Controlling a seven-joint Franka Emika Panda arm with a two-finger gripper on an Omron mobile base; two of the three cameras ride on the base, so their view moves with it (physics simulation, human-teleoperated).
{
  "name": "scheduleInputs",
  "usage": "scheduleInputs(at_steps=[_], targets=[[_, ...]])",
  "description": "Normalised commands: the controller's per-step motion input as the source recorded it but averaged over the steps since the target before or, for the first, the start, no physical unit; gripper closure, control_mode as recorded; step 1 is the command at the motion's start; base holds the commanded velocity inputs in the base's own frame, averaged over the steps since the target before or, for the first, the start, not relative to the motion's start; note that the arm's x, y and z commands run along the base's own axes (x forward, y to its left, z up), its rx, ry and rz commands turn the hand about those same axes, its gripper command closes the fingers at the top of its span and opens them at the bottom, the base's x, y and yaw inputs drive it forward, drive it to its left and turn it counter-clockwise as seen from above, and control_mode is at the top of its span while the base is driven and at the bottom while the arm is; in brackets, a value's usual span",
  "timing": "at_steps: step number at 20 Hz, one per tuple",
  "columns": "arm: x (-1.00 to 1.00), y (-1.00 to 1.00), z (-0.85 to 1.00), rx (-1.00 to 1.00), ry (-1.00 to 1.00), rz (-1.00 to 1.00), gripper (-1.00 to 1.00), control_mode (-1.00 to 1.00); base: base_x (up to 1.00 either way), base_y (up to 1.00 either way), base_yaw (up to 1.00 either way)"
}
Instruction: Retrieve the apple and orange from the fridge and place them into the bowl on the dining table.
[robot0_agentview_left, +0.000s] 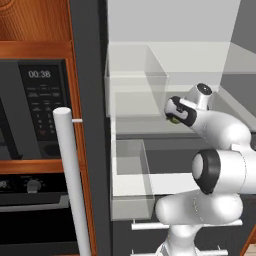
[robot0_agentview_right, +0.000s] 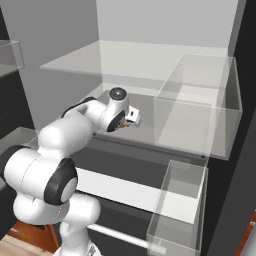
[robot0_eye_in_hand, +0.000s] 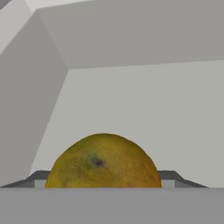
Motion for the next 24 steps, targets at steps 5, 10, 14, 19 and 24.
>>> scheduleInputs(at_steps=[5, 10, 14, 19, 24], targets=[[-0.59, -0.01, -0.09, 0.0, -0.11, 0.0, 1.0, -1.0, 0.0, 0.0, 0.0], [-1.0, -0.11, 0.29, 0.0, -0.23, 0.0, 1.0, -1.0, 0.0, 0.0, 0.0], [-1.0, 0.0, 0.55, -0.01, -0.07, 0.03, 1.0, -1.0, 0.0, 0.0, 0.0], [-0.94, 0.01, 0.49, -0.03, 0.05, 0.01, 1.0, -1.0, 0.0, 0.0, 0.0], [-0.69, 0.0, 0.21, -0.03, 0.18, 0.0, 1.0, -1.0, 0.0, 0.0, 0.0]])
